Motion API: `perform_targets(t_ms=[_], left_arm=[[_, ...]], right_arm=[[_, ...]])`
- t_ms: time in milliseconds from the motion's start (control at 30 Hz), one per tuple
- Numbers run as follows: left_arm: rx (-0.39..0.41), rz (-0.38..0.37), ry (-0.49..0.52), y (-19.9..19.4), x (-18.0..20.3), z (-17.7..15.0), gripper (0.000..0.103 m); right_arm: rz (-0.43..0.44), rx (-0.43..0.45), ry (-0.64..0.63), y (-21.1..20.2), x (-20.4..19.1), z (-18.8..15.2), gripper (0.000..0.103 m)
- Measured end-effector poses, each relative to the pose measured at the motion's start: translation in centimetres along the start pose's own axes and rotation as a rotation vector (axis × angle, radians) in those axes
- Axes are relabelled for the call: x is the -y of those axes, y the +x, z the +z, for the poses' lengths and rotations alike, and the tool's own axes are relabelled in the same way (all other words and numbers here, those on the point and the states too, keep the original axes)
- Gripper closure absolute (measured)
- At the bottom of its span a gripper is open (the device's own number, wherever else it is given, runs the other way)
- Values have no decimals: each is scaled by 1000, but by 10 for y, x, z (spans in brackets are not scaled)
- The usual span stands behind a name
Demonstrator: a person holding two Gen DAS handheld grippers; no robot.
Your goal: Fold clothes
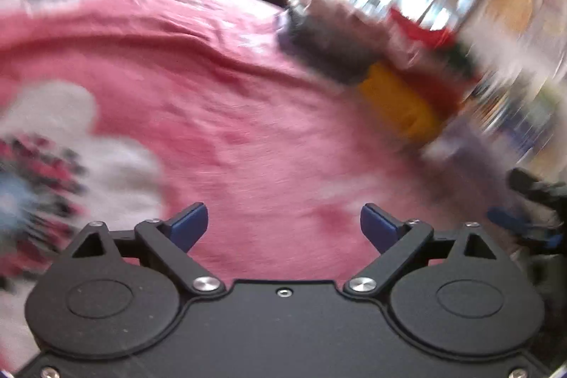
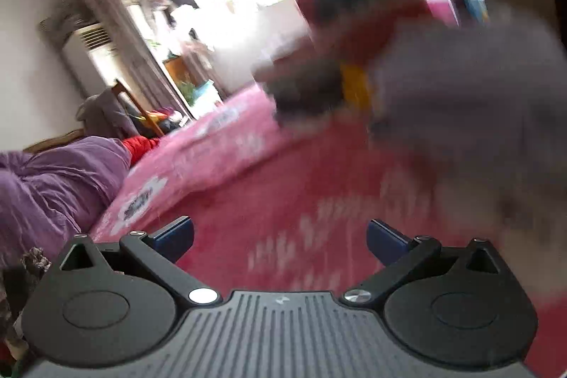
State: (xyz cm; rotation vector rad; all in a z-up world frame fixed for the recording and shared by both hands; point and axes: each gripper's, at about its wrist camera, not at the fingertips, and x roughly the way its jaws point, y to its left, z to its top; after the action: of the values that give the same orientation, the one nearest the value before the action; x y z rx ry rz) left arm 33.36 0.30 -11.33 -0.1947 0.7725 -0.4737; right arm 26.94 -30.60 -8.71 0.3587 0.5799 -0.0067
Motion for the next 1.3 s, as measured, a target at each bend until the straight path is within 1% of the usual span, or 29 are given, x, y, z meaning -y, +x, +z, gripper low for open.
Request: perform_targets(t_ms=[100, 133, 167, 200, 300, 367, 400, 467, 533, 700, 800, 933, 1033, 1167, 1233, 1300], left_arm=[[-34, 149, 180, 3, 9, -10, 8], [-56, 196, 240, 5, 12, -15, 8], [-78, 233, 285, 10, 14, -20, 8], [-97, 253, 313, 15, 14, -25, 7], [-101, 295, 341, 23, 16, -33, 1], [-116, 320, 317, 25, 18, -33, 1], [-126, 331, 286, 28, 17, -33, 1], [-130, 338, 249, 31, 15, -31, 1], [-132, 339, 236, 33, 14, -30, 1], [-105, 335, 221, 28, 15, -33, 0], [-93, 338, 208, 25, 16, -34, 1], [-88, 365, 156, 17, 20, -44, 1], [-76, 393, 122, 7, 26, -57, 1], [-86, 405, 58, -12, 27, -69, 1], [-93, 410, 11, -27, 30, -78, 1], [-96, 437, -18, -46, 36, -88, 1]], right_arm=[[37, -53, 90, 9, -11, -45, 0], [40, -64, 95, 11, -16, -58, 0], [19, -59, 33, 15, -23, -65, 0], [-4, -56, -26, 18, -31, -71, 0], [-87, -62, -160, 25, -51, -83, 0], [-129, -96, -221, 29, -61, -85, 0], [-135, -109, -233, 28, -60, -82, 0], [-132, -114, -219, 27, -55, -81, 0], [-132, -116, -199, 27, -51, -79, 0], [-144, -145, -172, 30, -54, -73, 0], [-128, -165, -152, 30, -52, -69, 0], [-122, -204, -231, 27, -58, -74, 0], [-115, -222, -268, 21, -61, -79, 0], [-64, -238, -220, 4, -58, -83, 0], [-39, -245, -207, -5, -57, -83, 0], [-13, -252, -194, -15, -56, -84, 0]])
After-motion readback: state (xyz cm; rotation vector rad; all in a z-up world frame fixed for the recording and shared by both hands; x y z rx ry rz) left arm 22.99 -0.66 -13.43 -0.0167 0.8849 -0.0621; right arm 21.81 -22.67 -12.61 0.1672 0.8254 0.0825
